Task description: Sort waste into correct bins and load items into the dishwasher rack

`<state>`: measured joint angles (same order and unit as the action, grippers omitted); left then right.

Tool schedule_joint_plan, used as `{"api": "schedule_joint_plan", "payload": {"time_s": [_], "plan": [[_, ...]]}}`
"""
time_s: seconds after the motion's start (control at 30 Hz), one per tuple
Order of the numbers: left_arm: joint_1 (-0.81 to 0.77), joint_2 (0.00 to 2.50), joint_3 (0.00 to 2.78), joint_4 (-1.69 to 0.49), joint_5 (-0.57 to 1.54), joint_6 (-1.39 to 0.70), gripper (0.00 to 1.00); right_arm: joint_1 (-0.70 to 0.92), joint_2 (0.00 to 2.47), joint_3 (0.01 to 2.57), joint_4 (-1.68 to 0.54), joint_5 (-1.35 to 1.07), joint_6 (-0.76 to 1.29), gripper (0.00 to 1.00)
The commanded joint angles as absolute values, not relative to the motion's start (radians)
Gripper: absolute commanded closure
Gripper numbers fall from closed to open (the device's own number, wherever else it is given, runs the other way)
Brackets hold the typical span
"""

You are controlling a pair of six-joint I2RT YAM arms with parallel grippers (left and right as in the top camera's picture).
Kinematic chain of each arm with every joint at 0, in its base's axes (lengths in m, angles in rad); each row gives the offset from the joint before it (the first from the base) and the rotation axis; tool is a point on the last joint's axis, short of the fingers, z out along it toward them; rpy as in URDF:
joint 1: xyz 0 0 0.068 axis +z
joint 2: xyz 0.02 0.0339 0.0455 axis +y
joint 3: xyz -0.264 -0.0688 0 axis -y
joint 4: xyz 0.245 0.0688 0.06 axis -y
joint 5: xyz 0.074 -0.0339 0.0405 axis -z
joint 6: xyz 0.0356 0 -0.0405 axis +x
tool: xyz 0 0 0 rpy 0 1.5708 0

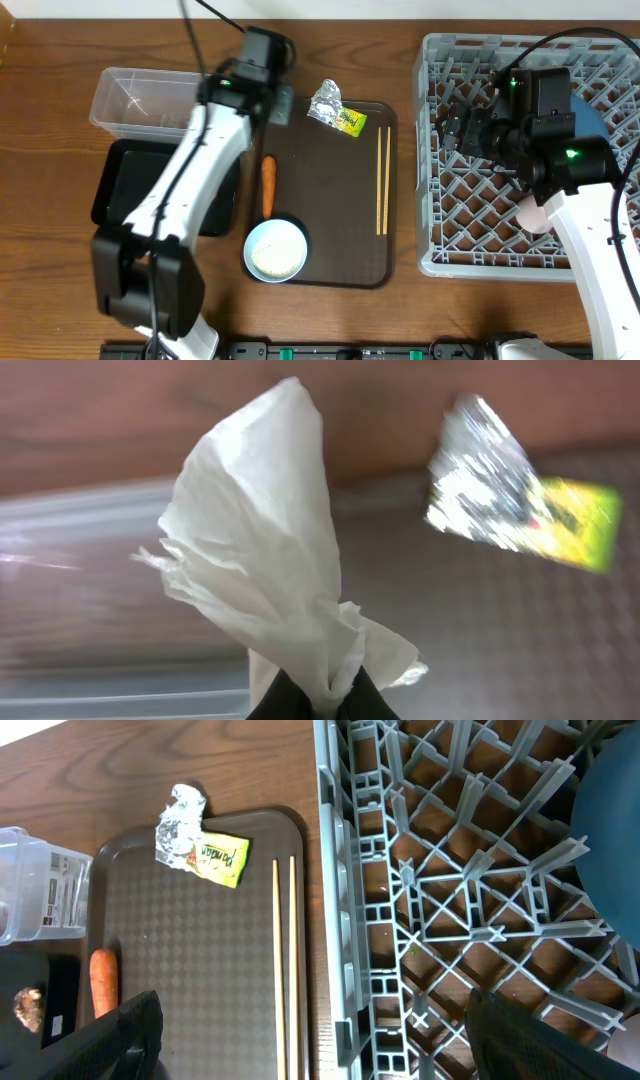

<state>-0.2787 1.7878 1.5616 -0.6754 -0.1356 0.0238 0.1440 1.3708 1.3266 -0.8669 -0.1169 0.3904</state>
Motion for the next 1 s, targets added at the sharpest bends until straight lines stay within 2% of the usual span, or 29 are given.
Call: {"api": "schedule_joint_plan", "payload": {"time_s": [0.0, 0.17, 0.2, 0.23, 0.37, 0.5, 0.67, 0.8, 0.97], "plan": [[-0.195, 1.826, 1.559, -0.661, -0.236, 0.047, 0.94, 0.139, 1.373, 1.328, -0.865, -0.124, 0.396, 0.11], [-0.101, 1.847, 1.559, -0.617, -0.181, 0.044, 0.93, 0.139, 1.373, 1.328, -0.865, -0.124, 0.396, 0.12], [-0.091, 1.847, 1.559, -0.615, -0.150, 0.044, 0.85, 0.139, 1.373, 1.328, -0.865, -0.124, 0.396, 0.12], [-0.083, 1.846, 1.559, -0.616, -0.117, 0.044, 0.66, 0.139, 1.373, 1.328, -0.865, -0.124, 0.396, 0.11], [-0.085, 1.835, 1.559, -0.628, -0.059, 0.044, 0.40, 0.139, 1.373, 1.328, -0.866, -0.124, 0.396, 0.12], [-0.114, 1.824, 1.559, -0.611, -0.037, 0.044, 0.37, 0.139, 1.373, 1.328, -0.868, -0.124, 0.396, 0.12], [-0.187, 1.832, 1.559, -0.569, 0.159, 0.045, 0.37, 0.139, 1.373, 1.328, -0.869, -0.124, 0.396, 0.12], [-0.266, 1.880, 1.556, -0.473, 0.167, 0.106, 0.36, 0.139, 1.373, 1.328, -0.869, -0.124, 0.396, 0.12], [-0.326, 2.013, 1.555, -0.336, 0.165, 0.135, 0.30, 0.139, 1.373, 1.328, -0.881, -0.124, 0.396, 0.12]]}}
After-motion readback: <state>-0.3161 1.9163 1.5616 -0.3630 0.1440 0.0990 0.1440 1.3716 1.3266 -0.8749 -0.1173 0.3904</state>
